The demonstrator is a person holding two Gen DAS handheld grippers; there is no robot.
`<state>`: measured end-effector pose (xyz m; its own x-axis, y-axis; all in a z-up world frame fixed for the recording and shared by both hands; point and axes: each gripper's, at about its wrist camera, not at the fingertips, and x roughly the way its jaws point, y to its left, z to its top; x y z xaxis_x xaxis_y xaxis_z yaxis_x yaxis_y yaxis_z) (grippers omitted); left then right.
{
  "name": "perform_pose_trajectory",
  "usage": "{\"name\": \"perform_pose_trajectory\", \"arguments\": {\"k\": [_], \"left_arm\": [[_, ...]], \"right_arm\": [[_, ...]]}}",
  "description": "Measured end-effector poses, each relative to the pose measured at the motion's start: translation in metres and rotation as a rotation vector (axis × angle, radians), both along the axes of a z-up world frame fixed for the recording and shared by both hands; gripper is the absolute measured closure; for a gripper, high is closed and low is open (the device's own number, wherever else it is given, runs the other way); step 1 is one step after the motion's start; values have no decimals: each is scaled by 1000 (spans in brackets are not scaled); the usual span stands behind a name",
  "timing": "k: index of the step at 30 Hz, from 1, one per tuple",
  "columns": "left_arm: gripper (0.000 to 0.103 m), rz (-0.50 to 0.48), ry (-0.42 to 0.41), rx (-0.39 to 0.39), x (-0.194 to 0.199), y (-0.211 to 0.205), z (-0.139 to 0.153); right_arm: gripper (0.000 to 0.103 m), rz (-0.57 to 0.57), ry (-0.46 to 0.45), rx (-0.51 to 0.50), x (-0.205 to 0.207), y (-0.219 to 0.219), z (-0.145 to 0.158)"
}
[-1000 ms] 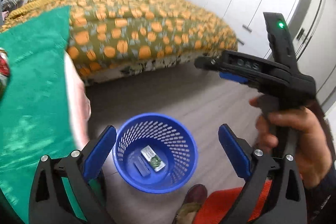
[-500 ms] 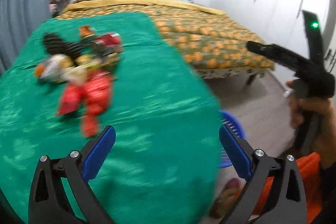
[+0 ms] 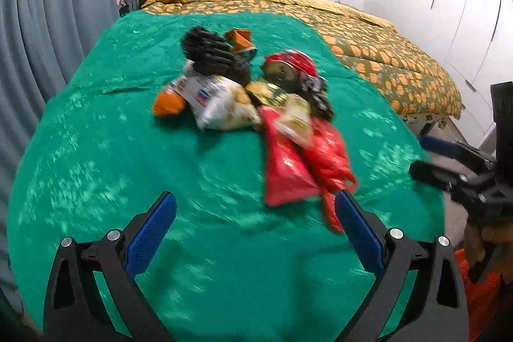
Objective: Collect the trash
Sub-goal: 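Grasp the red plastic bag with the right tool while the left tool grasps the red snack wrapper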
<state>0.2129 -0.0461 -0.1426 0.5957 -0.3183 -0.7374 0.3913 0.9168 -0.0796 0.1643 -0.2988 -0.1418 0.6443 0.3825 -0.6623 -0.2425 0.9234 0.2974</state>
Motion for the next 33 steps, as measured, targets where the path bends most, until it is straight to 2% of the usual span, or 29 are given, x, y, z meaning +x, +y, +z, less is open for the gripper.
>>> {"name": "perform_pose_trajectory", "arguments": {"k": [6,10,12,13,14,15,20,25,28,31,33], "left_arm": [[5,64,1,-43,6,23,-7],[5,67,-49,22,6,24,-3],[5,71,-42,18,9,23,-4],[5,71,-30,7,11,23,-6],[5,71,-19,0,12,23,-8],[5,70,-8,-6,14,21,-11],[5,12,13,-34,17,1,-19],[5,-56,18,-2,28,-27,-24],[14,-82,19,41,36,-40,-31],[29,-98,26,85,41,-49,-40],[48,-112,27,100,39,-52,-42]], "right_arm": [[21,33,75,34,38,31,-18],[25,73,95,12,47,53,-27],[31,76,101,-6,51,56,-32],[37,70,105,-19,51,56,-33],[49,62,108,-30,51,55,-34],[52,56,111,-36,51,53,-34],[54,55,116,-59,35,30,-22],[54,124,128,-118,10,11,-13],[54,189,151,-148,-1,4,-13],[54,231,163,-172,-10,-2,-15],[54,245,169,-174,-14,-4,-16]]}}
